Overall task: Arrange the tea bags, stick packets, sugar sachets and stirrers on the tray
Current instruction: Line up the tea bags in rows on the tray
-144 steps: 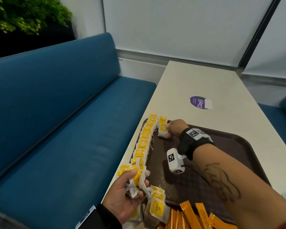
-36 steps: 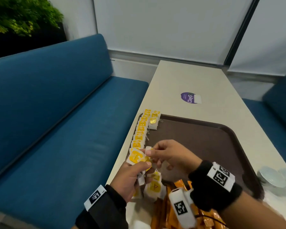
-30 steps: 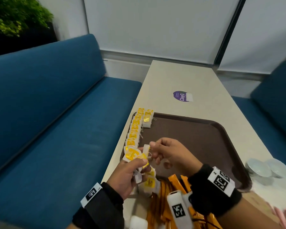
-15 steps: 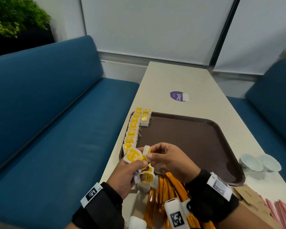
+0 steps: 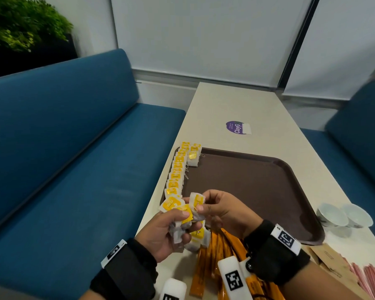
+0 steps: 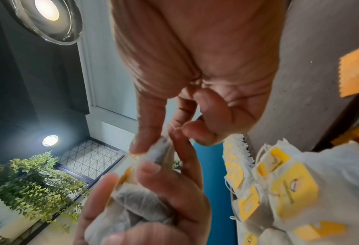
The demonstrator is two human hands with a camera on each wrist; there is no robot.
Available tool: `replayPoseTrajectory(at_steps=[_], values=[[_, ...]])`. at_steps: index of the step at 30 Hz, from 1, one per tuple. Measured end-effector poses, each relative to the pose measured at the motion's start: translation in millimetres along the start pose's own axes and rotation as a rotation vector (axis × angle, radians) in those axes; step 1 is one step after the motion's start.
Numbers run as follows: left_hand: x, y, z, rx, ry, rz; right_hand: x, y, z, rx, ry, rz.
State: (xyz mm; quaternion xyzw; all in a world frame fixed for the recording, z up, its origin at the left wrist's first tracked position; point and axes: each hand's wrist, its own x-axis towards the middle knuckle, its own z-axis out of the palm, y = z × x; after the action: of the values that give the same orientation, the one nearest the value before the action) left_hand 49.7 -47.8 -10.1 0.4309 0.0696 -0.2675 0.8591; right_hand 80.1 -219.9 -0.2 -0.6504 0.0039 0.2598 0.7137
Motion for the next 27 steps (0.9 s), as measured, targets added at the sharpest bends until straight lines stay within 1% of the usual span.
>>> replayPoseTrajectory(at_steps=[3,7,10,12,13,16,19,22,24,25,26,27], values=[[2.7,1.7,-1.4,-0.008,0.037,0.001,-1.3,-5.0,-1.1,-0.02,0.065,-0.002],[8.3,1.6,-7.0,0.001,0.109,0.0,1.4,-15.6,-5.0,-0.129,0.169,-0.072],[11.1,1.0,-11.2,0.017,0.139,-0.004,12.2,-25.5,-9.5,-0.293,0.325,-0.157],[12.7,1.2,-12.1,0.029,0.146,-0.003,28.0,-31.7,-15.6,-0.356,0.423,-0.202],[13.1,1.4,-12.1,0.034,0.149,-0.003,38.3,-33.3,-19.8,-0.367,0.459,-0.2],[16.6,1.6,-13.1,0.051,0.153,-0.002,80.0,-33.6,-36.4,-0.401,0.535,-0.14],[20.6,1.1,-12.8,0.048,0.136,-0.007,122.3,-33.7,-46.3,-0.472,0.54,-0.082],[24.4,0.9,-12.5,0.053,0.113,-0.009,158.4,-31.0,-52.6,-0.519,0.55,0.007],[25.6,0.8,-13.5,0.056,0.104,-0.009,175.3,-32.3,-52.3,-0.436,0.558,-0.015],[26.6,1.0,-14.8,0.055,0.102,-0.01,184.3,-33.0,-53.6,-0.375,0.556,-0.005],[27.0,1.1,-15.7,0.058,0.101,-0.014,190.0,-36.0,-55.3,-0.367,0.594,0.023],[27.9,1.5,-17.2,0.064,0.104,-0.015,194.5,-38.9,-52.7,-0.523,0.589,0.078]])
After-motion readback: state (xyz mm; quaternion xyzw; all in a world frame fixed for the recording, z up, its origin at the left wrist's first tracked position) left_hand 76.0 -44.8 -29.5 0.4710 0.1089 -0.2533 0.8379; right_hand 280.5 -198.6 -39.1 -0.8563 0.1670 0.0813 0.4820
